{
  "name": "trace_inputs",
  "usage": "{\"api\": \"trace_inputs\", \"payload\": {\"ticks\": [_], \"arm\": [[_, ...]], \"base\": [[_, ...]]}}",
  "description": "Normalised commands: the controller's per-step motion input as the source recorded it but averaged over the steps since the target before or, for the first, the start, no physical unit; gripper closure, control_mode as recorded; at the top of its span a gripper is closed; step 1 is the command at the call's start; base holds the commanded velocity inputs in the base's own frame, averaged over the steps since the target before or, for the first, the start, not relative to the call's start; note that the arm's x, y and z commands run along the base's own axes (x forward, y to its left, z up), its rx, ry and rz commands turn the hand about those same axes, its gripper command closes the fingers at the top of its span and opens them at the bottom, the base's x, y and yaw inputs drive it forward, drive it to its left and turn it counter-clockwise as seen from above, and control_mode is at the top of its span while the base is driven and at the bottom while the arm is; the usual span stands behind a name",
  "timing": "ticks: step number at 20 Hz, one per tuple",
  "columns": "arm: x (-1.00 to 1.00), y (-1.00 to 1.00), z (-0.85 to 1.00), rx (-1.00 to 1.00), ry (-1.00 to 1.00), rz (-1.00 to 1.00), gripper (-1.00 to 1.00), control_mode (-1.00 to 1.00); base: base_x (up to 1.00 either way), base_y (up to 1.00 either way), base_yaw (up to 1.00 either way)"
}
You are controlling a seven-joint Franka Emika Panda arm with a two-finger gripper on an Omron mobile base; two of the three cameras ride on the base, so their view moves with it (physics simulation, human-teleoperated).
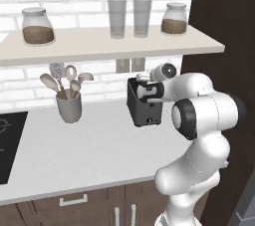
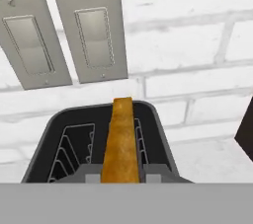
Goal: Start the toaster. Once the lever pops up, take the bread to the plate on the dining counter.
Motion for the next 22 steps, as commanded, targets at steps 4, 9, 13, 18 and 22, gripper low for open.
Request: {"api": "trace_inputs", "payload": {"ticks": [4,9,13,18,22], "arm": [[-0.43,0.00,0.67,0.00,-0.16,0.00,1.00,-1.00],[-0.30,0.00,0.65,0.00,-0.12,0.00,1.00,-1.00],[-0.36,0.00,0.57,0.00,-0.09,0.00,1.00,-1.00],[-0.74,0.00,0.37,0.08,0.01,0.00,1.00,-1.00],[-0.97,0.00,0.24,0.12,0.13,0.00,1.00,-1.00]], "base": [[0.00,0.00,0.00],[0.00,0.00,0.00],[0.00,0.00,0.00],[0.00,0.00,0.00],[0.00,0.00,0.00]]}}
